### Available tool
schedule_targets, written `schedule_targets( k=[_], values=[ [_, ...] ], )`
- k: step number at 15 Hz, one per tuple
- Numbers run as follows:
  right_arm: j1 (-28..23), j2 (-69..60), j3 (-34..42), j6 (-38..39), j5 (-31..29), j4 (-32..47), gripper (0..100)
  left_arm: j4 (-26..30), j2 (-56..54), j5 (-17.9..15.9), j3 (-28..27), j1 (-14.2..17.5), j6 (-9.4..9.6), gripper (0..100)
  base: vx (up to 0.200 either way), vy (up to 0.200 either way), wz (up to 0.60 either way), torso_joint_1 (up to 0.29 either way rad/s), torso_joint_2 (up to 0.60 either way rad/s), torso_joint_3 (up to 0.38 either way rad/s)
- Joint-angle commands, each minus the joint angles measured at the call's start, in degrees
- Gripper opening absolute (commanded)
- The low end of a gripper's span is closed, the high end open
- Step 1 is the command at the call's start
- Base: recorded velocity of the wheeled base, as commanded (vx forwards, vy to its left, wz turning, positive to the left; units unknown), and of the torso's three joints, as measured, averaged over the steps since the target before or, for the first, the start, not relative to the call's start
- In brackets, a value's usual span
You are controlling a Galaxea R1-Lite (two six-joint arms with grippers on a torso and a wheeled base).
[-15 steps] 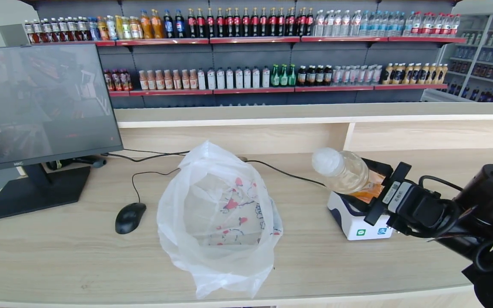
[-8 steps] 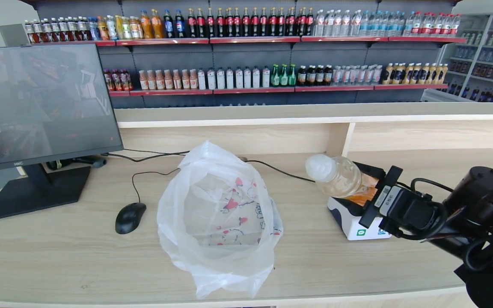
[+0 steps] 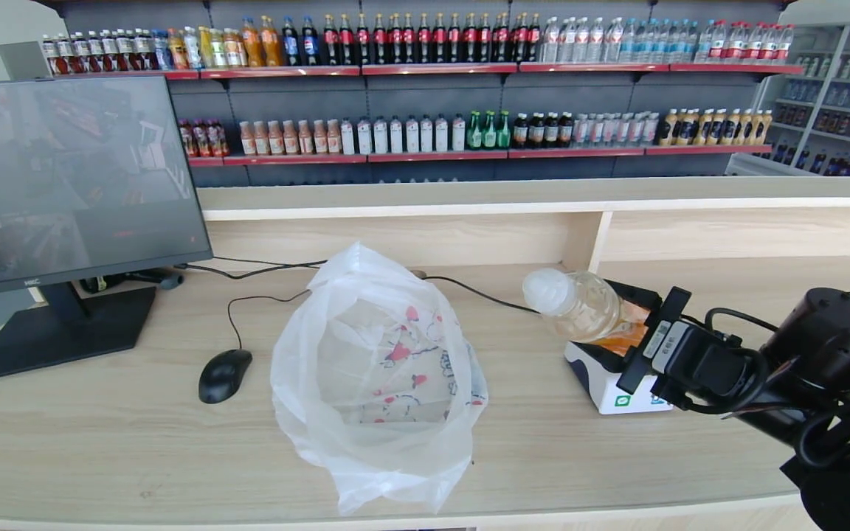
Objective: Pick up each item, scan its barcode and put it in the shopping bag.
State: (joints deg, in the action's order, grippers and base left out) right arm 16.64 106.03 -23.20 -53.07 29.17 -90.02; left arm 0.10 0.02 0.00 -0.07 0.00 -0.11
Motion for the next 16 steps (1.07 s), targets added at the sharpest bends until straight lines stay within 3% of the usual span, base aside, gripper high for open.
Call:
schedule_targets(
  k=[1, 9, 16],
  values=[
    [0.0, 0.1, 0.0, 0.0, 0.0, 0.0, 0, 0.0, 0.0, 0.0, 0.0, 0.0, -0.07, 0, 0.0, 0.0, 0.0, 0.0, 0.0, 0.0],
    [0.1, 0.1, 0.1, 0.2, 0.0, 0.0, 0, 0.0, 0.0, 0.0, 0.1, 0.0, -0.07, 0, 0.0, 0.0, 0.0, 0.0, 0.0, 0.0],
    [0.2, -2.3, -2.4, 5.4, -2.6, 0.0, 0, 0.0, 0.0, 0.0, 0.0, 0.0, 0.02, 0, 0.0, 0.0, 0.0, 0.0, 0.0, 0.0]
  ],
)
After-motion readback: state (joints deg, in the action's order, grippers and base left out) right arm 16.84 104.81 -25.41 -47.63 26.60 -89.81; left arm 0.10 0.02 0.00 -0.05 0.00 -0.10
